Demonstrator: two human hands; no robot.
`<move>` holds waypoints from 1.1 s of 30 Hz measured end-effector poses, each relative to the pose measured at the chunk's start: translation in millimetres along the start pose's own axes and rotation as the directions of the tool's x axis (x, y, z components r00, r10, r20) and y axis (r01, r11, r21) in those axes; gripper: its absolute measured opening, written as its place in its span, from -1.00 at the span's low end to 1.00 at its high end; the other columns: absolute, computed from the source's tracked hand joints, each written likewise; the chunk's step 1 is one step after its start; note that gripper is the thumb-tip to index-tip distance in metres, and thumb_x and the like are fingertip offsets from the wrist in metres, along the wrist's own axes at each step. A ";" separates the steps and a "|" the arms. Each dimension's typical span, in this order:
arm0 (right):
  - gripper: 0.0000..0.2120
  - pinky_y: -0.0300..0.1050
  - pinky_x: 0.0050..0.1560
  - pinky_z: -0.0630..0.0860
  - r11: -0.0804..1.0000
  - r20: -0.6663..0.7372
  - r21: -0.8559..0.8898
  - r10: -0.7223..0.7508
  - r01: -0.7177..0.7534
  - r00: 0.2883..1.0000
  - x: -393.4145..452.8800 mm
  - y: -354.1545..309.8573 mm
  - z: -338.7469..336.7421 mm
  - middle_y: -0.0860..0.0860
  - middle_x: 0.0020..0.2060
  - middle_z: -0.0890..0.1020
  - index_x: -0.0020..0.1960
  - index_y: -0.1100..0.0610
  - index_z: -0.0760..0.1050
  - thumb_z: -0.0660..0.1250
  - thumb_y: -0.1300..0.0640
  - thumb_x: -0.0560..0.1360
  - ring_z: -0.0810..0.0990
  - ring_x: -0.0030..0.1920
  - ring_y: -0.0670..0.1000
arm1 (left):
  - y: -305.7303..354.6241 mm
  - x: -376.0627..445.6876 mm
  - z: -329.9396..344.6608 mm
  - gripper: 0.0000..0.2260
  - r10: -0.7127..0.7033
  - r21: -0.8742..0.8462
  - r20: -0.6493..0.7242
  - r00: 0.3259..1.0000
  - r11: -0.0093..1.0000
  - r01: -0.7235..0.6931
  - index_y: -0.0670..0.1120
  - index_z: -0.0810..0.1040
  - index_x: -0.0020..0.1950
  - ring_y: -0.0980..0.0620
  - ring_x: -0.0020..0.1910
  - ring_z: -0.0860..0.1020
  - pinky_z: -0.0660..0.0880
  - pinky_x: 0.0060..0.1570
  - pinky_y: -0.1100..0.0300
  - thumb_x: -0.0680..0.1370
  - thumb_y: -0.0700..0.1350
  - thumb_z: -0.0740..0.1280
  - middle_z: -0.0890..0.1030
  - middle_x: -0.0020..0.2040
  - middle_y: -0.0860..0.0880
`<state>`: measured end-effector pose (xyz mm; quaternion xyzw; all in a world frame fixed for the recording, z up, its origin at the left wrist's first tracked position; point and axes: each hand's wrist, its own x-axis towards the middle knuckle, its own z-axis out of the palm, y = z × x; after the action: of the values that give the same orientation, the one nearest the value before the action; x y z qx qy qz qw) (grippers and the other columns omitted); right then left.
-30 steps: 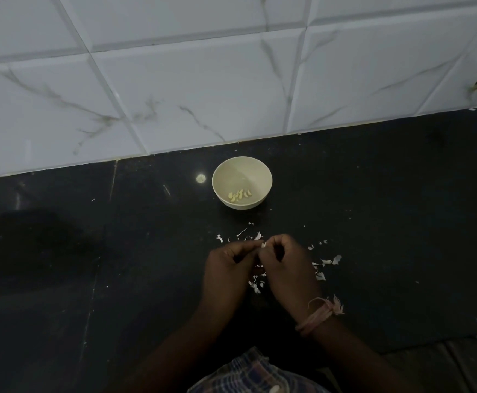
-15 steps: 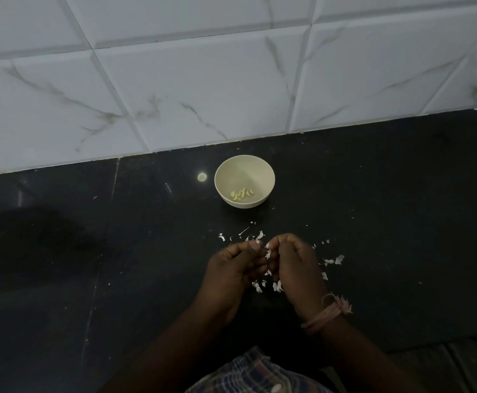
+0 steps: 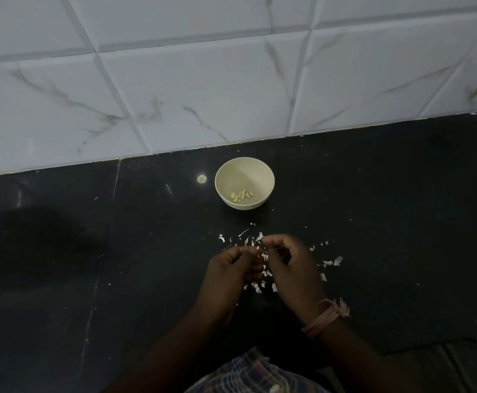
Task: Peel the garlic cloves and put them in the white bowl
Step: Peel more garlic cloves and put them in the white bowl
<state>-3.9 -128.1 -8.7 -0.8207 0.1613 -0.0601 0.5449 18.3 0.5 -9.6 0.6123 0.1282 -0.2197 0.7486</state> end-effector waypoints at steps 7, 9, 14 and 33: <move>-0.79 -0.34 0.11 0.49 0.985 0.085 0.018 -0.175 0.174 0.981 1.8 -5.2 -10.6 -0.09 -0.03 0.64 0.02 0.08 0.68 0.38 0.35 0.54 0.62 0.05 -0.18 | 4.3 -4.6 -2.2 -0.84 0.130 0.238 0.019 0.991 0.963 -0.131 -0.17 0.72 -0.01 0.04 -0.24 0.67 0.63 -0.13 0.14 0.65 -0.17 0.35 0.72 -0.19 -0.12; -0.81 -0.31 0.09 0.52 0.986 0.101 0.028 -0.165 0.163 0.981 1.7 -5.5 -13.1 -0.12 -0.06 0.66 -0.01 0.07 0.69 0.40 0.32 0.53 0.63 0.02 -0.17 | 5.2 -5.6 -3.9 -0.83 0.167 0.327 0.031 0.986 0.930 -0.168 -0.15 0.71 -0.02 0.10 -0.27 0.65 0.59 -0.21 0.23 0.66 -0.16 0.33 0.70 -0.24 -0.04; -0.88 -0.36 -0.08 0.52 0.973 0.140 0.223 0.032 -0.063 0.990 0.4 -15.0 -13.1 -0.12 -0.20 0.71 -0.03 0.12 0.67 0.40 0.30 0.55 0.66 -0.15 -0.22 | 2.5 -4.2 -8.8 -0.86 0.152 0.413 -0.015 0.988 0.901 -0.132 -0.13 0.67 -0.04 0.13 -0.33 0.61 0.58 -0.23 0.21 0.65 -0.18 0.34 0.67 -0.29 0.00; -0.94 -0.12 -0.09 0.56 0.854 0.079 0.476 0.197 -0.211 0.977 -9.9 -19.8 -5.3 0.07 -0.15 0.73 -0.02 0.17 0.65 0.39 0.24 0.56 0.67 -0.15 -0.04 | 20.2 -25.6 10.4 -0.90 0.188 0.076 -0.075 0.979 0.980 -0.182 -0.16 0.75 0.03 -0.16 -0.06 0.73 0.69 -0.06 -0.02 0.56 -0.26 0.44 0.75 -0.10 -0.15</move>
<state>-10.7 -122.4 12.3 -0.6383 0.2198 -0.0290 0.7372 5.1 -2.1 21.8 0.6556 0.0936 -0.1279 0.7383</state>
